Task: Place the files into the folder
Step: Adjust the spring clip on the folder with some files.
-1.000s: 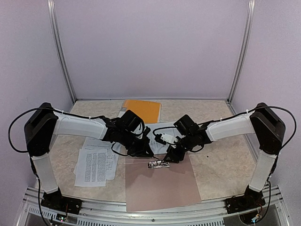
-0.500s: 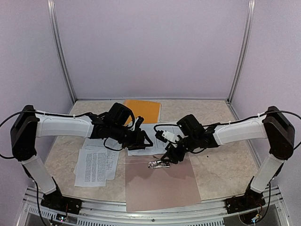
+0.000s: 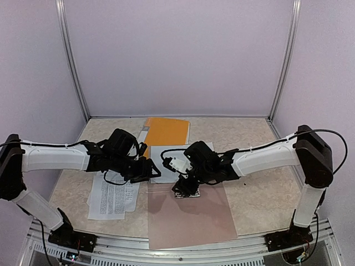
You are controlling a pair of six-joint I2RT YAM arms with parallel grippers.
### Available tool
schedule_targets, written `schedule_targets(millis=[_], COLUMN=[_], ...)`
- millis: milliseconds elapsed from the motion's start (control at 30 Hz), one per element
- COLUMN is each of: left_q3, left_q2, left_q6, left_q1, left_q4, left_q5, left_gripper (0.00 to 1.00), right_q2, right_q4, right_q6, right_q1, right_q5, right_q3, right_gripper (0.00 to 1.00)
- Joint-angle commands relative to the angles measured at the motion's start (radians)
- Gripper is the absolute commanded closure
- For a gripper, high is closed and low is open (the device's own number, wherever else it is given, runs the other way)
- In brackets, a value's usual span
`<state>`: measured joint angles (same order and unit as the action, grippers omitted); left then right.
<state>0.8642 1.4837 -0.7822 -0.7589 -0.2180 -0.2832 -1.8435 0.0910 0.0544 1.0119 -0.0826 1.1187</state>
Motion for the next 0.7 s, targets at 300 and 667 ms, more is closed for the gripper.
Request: schedule_targets(millis=[300, 667], left_q3=[-0.056, -0.059], left_q2=[-0.036, -0.021], left_q6=[-0.019, -0.017], left_q1=[0.027, 0.027], left_q4=[0.000, 0.007], left_q5=[0.028, 0.021], left_gripper=[0.39, 0.39], right_q2=[-0.022, 0.091], right_q4=[0.146, 0.201], right_q6=[-0.042, -0.115], right_q1=[0.012, 0.011], right_q5=[0.171, 0.241], right_q3=[0.093, 0.044], right_gripper=[0.61, 0.64])
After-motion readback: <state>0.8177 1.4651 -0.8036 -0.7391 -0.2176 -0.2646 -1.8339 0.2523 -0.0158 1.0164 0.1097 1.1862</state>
